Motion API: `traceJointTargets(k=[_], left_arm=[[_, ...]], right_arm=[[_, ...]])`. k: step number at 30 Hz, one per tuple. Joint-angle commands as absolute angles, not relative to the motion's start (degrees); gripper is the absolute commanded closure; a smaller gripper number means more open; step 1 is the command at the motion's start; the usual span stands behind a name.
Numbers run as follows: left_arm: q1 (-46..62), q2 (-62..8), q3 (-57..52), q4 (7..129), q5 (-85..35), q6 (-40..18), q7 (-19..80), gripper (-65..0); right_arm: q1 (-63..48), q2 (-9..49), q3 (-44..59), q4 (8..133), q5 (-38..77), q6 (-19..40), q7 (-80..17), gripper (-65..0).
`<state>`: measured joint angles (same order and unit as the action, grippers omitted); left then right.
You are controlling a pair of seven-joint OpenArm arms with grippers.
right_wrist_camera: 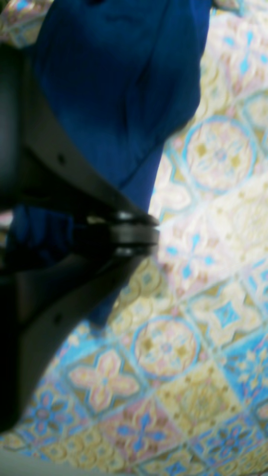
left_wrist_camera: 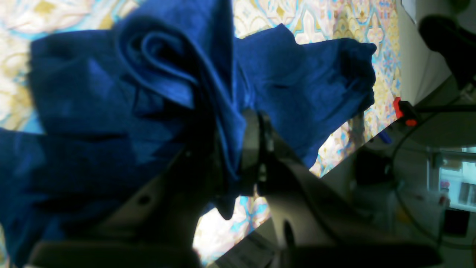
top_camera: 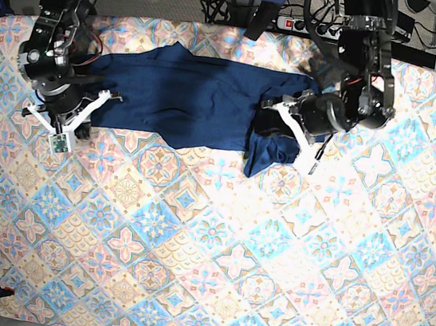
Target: Fold the T-shirt properly
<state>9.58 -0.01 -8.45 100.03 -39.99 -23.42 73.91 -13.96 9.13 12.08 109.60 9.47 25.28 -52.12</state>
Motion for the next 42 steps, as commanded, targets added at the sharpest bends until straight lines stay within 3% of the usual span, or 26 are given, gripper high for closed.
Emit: traceJointTargets(k=[1,7,11,21,32,42], left_arm=[[8.4,0.13,-7.6,99.91,-41.27,-23.69,73.36,0.0],[5.14,0.04,-1.27,94.46,-41.27,-23.69,73.27,0.0],[3.12,-0.22,3.38,91.91,-41.54,-23.69,73.27,-5.1],[7.96,-4.0,-0.22,103.69,-41.89,-23.6,73.27,-31.9],[17.98,-9.27,-21.23,111.16,-41.89,-23.6,73.27,-33.1],[15.52,-7.43,-22.81,100.09,-41.98,-23.69,73.36,-33.1]], right_arm=[[-13.41,9.89,12.44,110.73,10.15,25.27,-50.86,-0.6],[-13.41,10.59,12.44,110.73,10.15,25.27,-50.86,-0.6],[-13.41,10.59,12.44,110.81,10.15,25.27,-50.86,-0.6],[-13.41,10.59,12.44,110.81,10.15,25.27,-50.86,-0.6],[-13.41,10.59,12.09,110.81,10.15,25.27,-50.86,-0.6],[-13.67,10.51,12.0,110.81,10.15,25.27,-50.86,-0.6]])
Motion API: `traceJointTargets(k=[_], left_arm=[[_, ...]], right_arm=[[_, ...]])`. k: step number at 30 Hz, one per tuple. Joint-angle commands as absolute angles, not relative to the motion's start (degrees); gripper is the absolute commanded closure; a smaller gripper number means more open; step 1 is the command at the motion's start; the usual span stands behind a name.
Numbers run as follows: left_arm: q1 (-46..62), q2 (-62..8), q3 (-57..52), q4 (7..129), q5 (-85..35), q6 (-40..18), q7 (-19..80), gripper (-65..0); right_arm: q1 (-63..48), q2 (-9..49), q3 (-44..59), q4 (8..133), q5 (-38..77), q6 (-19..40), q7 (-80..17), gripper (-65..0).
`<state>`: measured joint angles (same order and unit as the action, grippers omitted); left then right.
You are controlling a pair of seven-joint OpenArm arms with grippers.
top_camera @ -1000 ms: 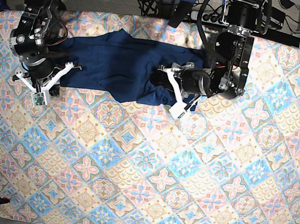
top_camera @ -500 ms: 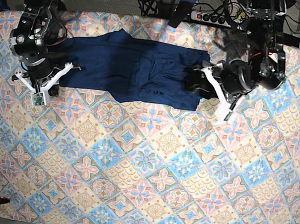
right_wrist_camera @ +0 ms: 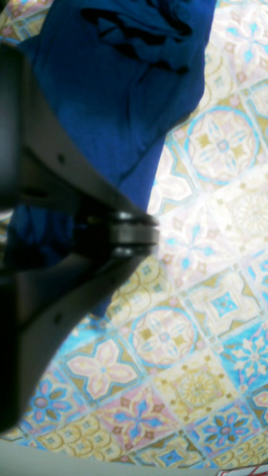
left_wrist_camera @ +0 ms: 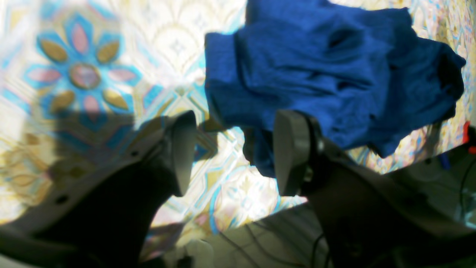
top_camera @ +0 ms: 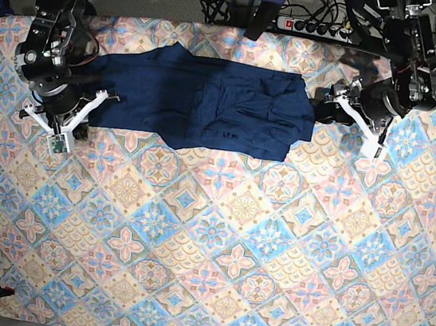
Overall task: Fold the T-shirt properly
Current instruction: 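Release the folded end and reposition the left gripper on the strip's end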
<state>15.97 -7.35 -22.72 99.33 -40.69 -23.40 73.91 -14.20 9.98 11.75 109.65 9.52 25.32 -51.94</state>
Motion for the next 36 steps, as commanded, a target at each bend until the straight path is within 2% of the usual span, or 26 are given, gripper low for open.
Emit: traceJointTargets(k=[1,10,12,15,18,23,29,36], left_arm=[[14.99,-7.08,-22.81,98.95,-41.98,-23.69,73.36,-33.0],[12.44,-5.58,-17.01,94.73,-41.98,-23.87,73.36,-31.5],[12.26,-5.49,-15.6,94.73,-41.98,-23.87,73.36,-24.4],[11.12,-5.49,-14.37,94.64,-41.98,-24.04,73.36,-7.4],[10.95,-5.49,-14.37,94.99,-43.65,-25.71,73.36,0.0],[11.38,-5.85,-14.29,97.36,-50.15,-27.74,73.45,0.0],[14.02,-6.29,-14.2,102.29,-51.21,-28.09,73.45,0.0],[13.49,-6.37,-0.66,105.36,-50.95,-31.34,73.45,0.0]], right_arm=[[-13.76,10.51,12.0,110.9,10.15,25.27,-50.86,-0.6],[-13.93,10.51,12.35,110.99,10.15,25.27,-50.86,-0.5],[-13.93,10.51,12.35,110.99,10.15,25.27,-50.86,-0.5],[-13.93,10.51,12.35,110.99,10.15,25.27,-50.86,-0.5],[-13.93,10.51,12.44,110.99,10.15,25.27,-50.86,-0.5],[-13.93,10.51,12.44,110.99,10.15,25.27,-50.86,-0.5],[-13.67,10.51,12.44,110.99,10.15,25.27,-50.86,-0.5],[-13.49,10.51,12.44,110.99,10.15,25.27,-50.86,-0.5]])
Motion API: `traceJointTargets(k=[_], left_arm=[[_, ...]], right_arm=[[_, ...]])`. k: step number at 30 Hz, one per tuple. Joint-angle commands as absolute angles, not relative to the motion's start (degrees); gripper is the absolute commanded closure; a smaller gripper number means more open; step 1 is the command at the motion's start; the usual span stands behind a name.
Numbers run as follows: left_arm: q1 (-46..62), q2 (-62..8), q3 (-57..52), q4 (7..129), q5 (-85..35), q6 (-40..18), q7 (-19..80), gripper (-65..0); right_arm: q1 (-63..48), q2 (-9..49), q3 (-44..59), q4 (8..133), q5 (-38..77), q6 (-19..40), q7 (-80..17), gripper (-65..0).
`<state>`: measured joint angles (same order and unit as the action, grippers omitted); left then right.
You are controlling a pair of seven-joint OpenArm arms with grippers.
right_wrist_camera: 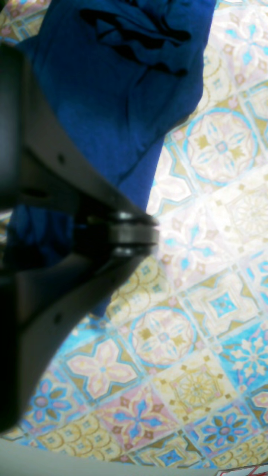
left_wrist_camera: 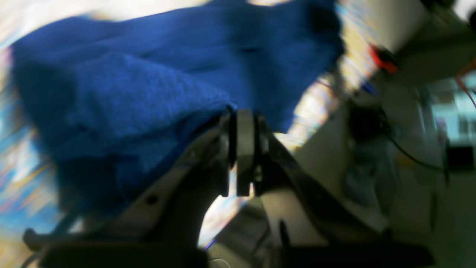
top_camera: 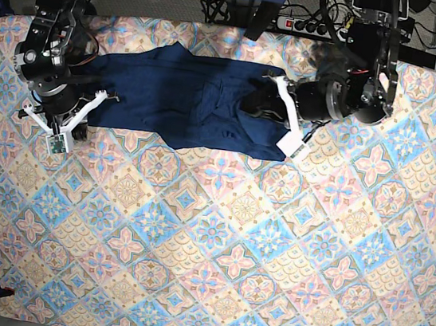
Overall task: Fold the T-shirt properly
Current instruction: 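Release the folded end and reposition the left gripper on the strip's end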
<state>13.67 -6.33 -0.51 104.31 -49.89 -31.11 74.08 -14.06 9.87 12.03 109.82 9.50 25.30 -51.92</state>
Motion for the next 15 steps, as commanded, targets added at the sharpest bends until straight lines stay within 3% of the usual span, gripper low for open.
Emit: traceJointTargets(k=[1,11,15], left_arm=[[12.7,-6.37,1.01,105.27,-50.68,-31.34,73.45,0.0],[7.43,-9.8,11.82,99.03,-51.03,-31.25,73.63,-0.3],[7.6,-12.62,13.93,99.03,-51.21,-31.16,75.56,-10.9]], right_arm=[[-13.49,10.51,12.44,110.99,10.15,25.27,-50.86,-0.5],[-13.67,10.51,12.44,111.08,10.15,25.27,-50.86,-0.4],[-13.49,10.51,12.44,111.08,10.15,25.27,-50.86,-0.4]])
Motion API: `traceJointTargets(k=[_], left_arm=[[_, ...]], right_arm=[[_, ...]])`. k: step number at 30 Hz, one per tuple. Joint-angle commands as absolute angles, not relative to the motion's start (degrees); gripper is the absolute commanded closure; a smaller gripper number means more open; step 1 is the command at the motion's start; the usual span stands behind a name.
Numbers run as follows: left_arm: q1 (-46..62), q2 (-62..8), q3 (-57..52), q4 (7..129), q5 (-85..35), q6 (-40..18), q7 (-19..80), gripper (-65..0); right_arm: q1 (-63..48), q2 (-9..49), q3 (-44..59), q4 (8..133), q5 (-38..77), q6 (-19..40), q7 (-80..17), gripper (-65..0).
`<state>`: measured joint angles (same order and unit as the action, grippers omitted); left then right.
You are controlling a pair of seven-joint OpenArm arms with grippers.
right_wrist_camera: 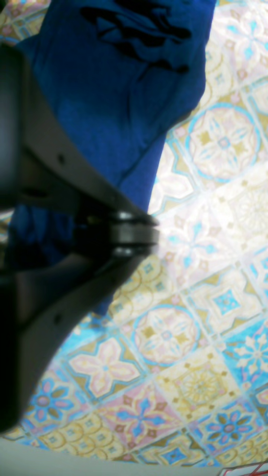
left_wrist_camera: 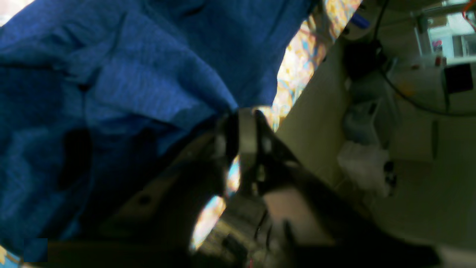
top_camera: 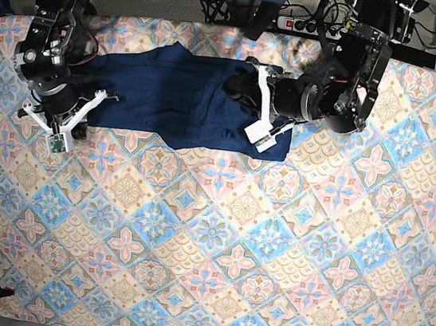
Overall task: Fold the T-shirt properly
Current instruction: 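Release the folded end and reposition the left gripper on the strip's end, then hold the strip ends with both grippers and pull them taut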
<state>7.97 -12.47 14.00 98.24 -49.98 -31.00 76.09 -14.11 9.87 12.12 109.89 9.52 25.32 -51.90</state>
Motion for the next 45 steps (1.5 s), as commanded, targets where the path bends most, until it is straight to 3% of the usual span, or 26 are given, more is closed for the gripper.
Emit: traceJointTargets(k=[1,4,9,19,26,28,36,45], left_arm=[[7.6,-13.14,14.55,99.03,-51.21,-31.16,76.26,-14.4],[8.04,-15.69,15.52,99.82,-52.53,-31.16,76.62,-24.0],[8.31,-19.74,15.43,103.6,-58.15,-31.16,76.09,-30.9],[11.38,-19.03,-6.37,104.31,-60.62,-31.16,71.52,-30.9],[12.7,-18.51,-8.22,99.3,-57.45,-31.16,71.34,-30.8],[12.79,-18.51,-8.22,99.3,-56.66,-31.16,71.34,-30.8],[13.58,-17.89,-11.12,99.3,-56.4,-31.16,71.25,-30.8],[13.58,-17.8,-11.3,99.21,-56.31,-31.16,71.34,-30.8]], right_arm=[[-13.49,10.51,12.44,111.08,10.15,25.27,-50.86,-0.4],[-13.49,10.51,12.44,111.08,10.15,25.27,-50.86,-0.4],[-13.41,10.51,12.44,111.08,10.15,25.27,-50.86,-0.4],[-13.85,11.38,13.05,110.73,10.15,25.27,-52.09,-1.8],[-9.8,12.44,17.27,103.96,10.15,25.27,-62.46,-21.2],[-8.92,12.44,20.09,100.7,10.15,25.27,-63.08,-24.1],[-6.55,16.31,22.55,85.14,11.3,25.36,-62.81,-24.8],[-4.18,20.7,22.37,75.74,28.97,25.45,-62.73,-24.9]])
